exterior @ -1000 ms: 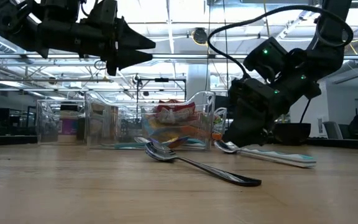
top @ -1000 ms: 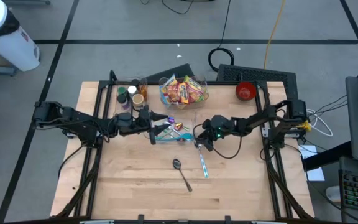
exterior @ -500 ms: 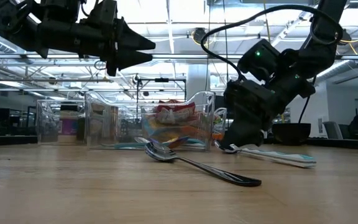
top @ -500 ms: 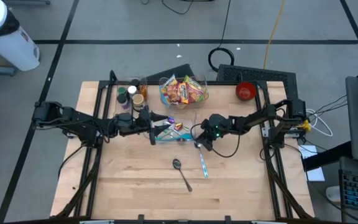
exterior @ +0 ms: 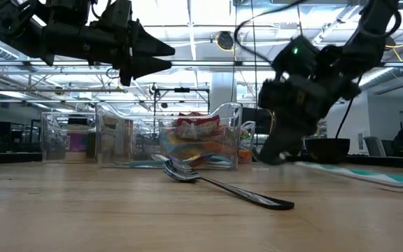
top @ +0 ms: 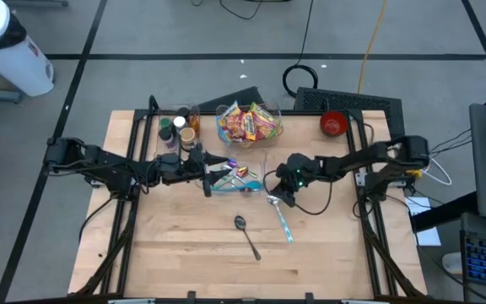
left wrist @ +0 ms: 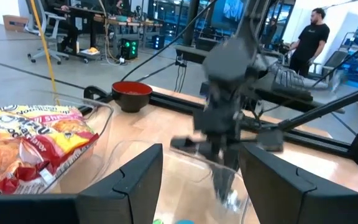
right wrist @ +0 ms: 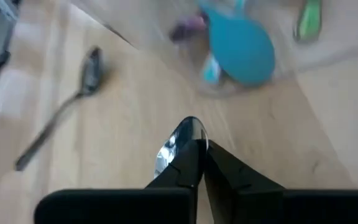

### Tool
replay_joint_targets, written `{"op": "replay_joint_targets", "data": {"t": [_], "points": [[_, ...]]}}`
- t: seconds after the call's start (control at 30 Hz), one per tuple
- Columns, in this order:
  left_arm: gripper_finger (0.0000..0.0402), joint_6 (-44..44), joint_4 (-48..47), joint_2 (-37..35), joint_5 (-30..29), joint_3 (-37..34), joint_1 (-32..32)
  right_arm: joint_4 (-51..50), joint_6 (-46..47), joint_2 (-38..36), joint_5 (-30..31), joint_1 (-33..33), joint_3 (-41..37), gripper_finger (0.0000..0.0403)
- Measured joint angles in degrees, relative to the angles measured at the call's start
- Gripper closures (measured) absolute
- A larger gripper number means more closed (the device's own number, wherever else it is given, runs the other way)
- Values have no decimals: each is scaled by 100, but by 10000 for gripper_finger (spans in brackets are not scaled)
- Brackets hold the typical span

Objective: Pick & Place Food Item
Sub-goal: Put the blue and white spoon into the bottom transparent bin

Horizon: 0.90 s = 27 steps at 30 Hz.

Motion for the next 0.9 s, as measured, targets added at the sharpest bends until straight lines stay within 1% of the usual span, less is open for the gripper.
{"op": "replay_joint_targets", "data": {"t": [0.13,0.27,0.43,0.5,0.57,0.77,0.9], "points": [[186,-88,-42,0,0,0,0,-513,-189,-786,562,224,7,401],[186,-345,-19,0,0,0,0,-601,-473,-1577,1359,622,7,402],[185,-635,123,48,-2,1,-29,-532,-970,-2295,2858,1231,7,403],[186,-685,120,62,-8,31,-70,-418,-1180,-2464,3428,1463,7,403],[185,-691,120,62,-5,116,-143,-306,-1338,-2581,3818,1663,7,403],[185,-388,-30,69,-2,473,-476,432,-1815,-2668,4385,2122,7,403],[185,-174,-321,388,-2,829,-686,807,-2313,-2668,5028,2384,5,403]]}}
